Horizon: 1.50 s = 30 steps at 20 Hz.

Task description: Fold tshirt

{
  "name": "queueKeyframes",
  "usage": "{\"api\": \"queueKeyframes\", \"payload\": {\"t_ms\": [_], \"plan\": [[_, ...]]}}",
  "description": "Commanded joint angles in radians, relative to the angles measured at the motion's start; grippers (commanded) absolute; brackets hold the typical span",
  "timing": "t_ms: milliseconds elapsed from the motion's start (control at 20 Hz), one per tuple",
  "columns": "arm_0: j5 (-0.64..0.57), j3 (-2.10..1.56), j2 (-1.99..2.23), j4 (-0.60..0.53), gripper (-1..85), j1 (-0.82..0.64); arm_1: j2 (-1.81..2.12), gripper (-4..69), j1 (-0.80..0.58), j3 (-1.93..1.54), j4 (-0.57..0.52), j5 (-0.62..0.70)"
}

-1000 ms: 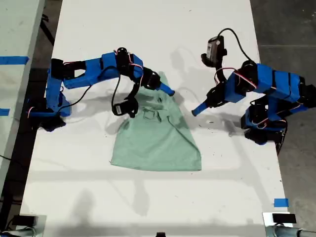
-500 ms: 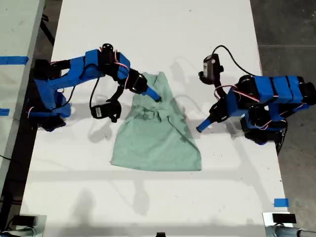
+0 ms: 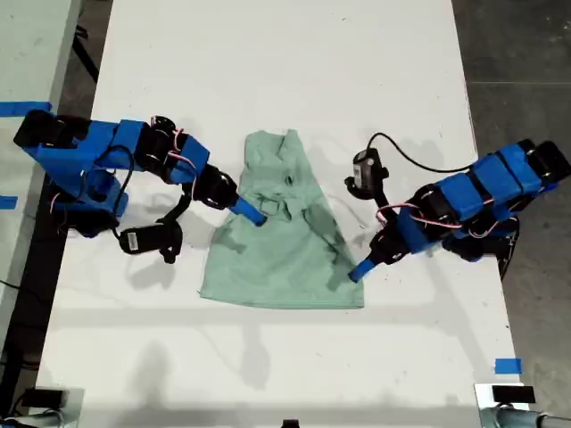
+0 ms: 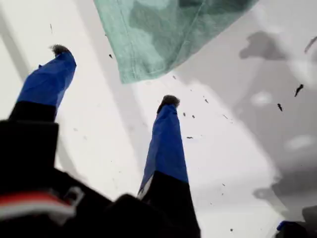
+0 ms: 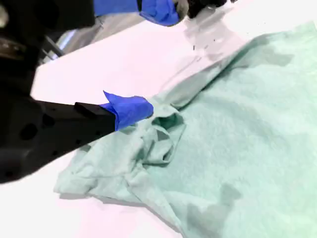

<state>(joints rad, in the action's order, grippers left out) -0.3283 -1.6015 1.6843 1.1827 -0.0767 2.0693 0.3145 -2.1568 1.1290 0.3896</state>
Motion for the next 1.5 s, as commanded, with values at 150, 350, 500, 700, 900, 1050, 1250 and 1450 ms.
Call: {"api": "queueKeyframes", "payload": {"t_ms": [150, 350, 500, 700, 900, 1050, 1250, 1450], "plan": [[0.164, -0.333, 0.308, -0.239, 25.8, 0.106, -0.166, 35.9, 0.095, 0.015, -0.187, -0.072], [0.244, -0.515, 0.439, -0.337, 25.1, 0.152, -0.305, 37.0, 0.129, 0.061, -0.224, -0.103], [0.25, -0.523, 0.436, -0.344, 24.7, 0.167, -0.368, 37.0, 0.118, 0.078, -0.222, -0.092], [0.256, -0.52, 0.428, -0.344, 24.0, 0.173, -0.43, 34.3, 0.086, 0.084, -0.255, -0.067], [0.265, -0.52, 0.422, -0.337, 23.6, 0.179, -0.552, 15.7, 0.049, 0.121, -0.348, -0.038], [0.267, -0.518, 0.42, -0.327, 23.6, 0.183, -0.603, -0.2, 0.037, 0.16, -0.351, -0.025], [0.267, -0.518, 0.419, -0.321, 23.6, 0.186, -0.618, -1.2, 0.037, 0.213, -0.275, -0.018], [0.267, -0.518, 0.419, -0.311, 23.7, 0.195, -0.584, -1.5, 0.08, 0.457, 0.049, -0.009]]}}
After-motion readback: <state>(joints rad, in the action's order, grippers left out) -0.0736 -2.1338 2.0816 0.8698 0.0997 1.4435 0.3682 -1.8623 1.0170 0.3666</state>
